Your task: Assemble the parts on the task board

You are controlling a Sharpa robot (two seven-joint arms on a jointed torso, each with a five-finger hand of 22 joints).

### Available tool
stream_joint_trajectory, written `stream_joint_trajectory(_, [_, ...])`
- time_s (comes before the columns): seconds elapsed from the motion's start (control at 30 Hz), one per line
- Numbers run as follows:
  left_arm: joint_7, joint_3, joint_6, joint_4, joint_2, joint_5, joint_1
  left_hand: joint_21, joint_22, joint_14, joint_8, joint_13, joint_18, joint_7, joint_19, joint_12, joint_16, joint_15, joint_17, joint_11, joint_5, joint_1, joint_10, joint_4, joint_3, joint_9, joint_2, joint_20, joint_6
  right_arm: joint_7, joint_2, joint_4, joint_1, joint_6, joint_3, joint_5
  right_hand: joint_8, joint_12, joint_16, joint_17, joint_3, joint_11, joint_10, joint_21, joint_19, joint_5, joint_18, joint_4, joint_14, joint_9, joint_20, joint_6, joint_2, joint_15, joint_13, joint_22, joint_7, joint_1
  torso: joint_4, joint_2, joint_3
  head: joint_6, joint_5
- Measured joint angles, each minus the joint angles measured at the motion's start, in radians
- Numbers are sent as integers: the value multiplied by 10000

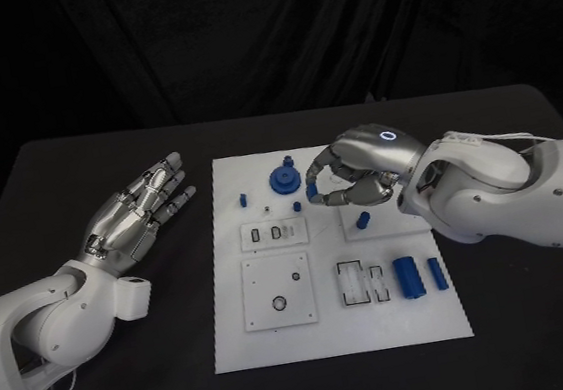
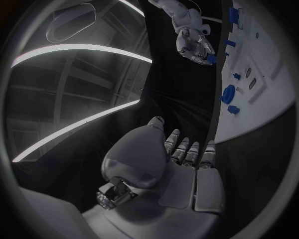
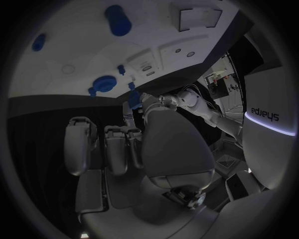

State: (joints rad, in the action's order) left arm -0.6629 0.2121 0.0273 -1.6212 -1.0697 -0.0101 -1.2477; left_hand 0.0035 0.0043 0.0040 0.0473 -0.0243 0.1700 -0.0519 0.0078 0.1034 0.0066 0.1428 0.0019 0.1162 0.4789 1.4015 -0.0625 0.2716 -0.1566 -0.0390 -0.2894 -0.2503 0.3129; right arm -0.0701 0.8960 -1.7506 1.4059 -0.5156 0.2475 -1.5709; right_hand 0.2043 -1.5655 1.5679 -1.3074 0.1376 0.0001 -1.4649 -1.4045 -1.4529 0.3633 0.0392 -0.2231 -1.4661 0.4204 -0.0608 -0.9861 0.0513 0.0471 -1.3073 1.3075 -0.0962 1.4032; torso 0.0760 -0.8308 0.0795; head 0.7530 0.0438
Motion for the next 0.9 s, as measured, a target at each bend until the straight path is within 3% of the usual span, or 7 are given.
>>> stream_joint_trajectory(0.23, [11,0,2,31,73,0,1,0,0,0,0,0,1,0,0,0,0,0,2,0,0,0,0,0,0,0,0,0,0,-398,-696,411,-457,200,-4,-604,44,0,0,-7,0,0,0,89,0,78,0,0,0,7,0,-51,38,0,0,6,-48,-64,0,5,13,101,-98])
stream_joint_trajectory(0.37, [22,0,3,49,109,0,1,0,0,0,0,0,0,0,0,0,0,0,2,0,0,0,0,0,0,0,0,0,0,-683,-923,552,-588,346,2,-824,45,0,0,-6,0,0,0,106,0,125,0,0,0,13,0,-52,78,0,0,5,-48,-104,0,-1,12,148,-133])
stream_joint_trajectory(0.5, [30,0,7,70,151,0,5,0,0,0,0,0,1,0,0,0,0,0,3,0,47,41,0,-28,28,0,41,0,0,-920,-1053,637,-652,468,-1,-974,45,0,0,-6,0,0,0,183,36,156,0,0,0,207,36,-52,79,0,0,5,-48,-105,7,-7,7,184,-135])
stream_joint_trajectory(0.7, [41,0,20,84,191,0,15,0,0,0,0,0,1,0,0,0,0,0,4,0,47,41,0,-27,27,0,41,0,0,-1175,-1208,709,-707,590,-3,-1102,44,0,0,-5,0,0,0,183,37,194,0,0,0,212,36,-52,80,0,-8,4,-48,-104,24,-25,-10,193,-85])
stream_joint_trajectory(0.9, [42,0,41,16,173,0,25,0,0,-38,0,0,1,0,0,0,0,37,-2,0,47,41,0,-27,27,0,41,0,0,-1351,-1271,720,-753,683,-4,-1172,25,0,0,-4,0,0,0,280,74,194,0,0,0,211,-1,-52,80,0,-7,3,-47,-104,-1,-26,-14,223,-119])
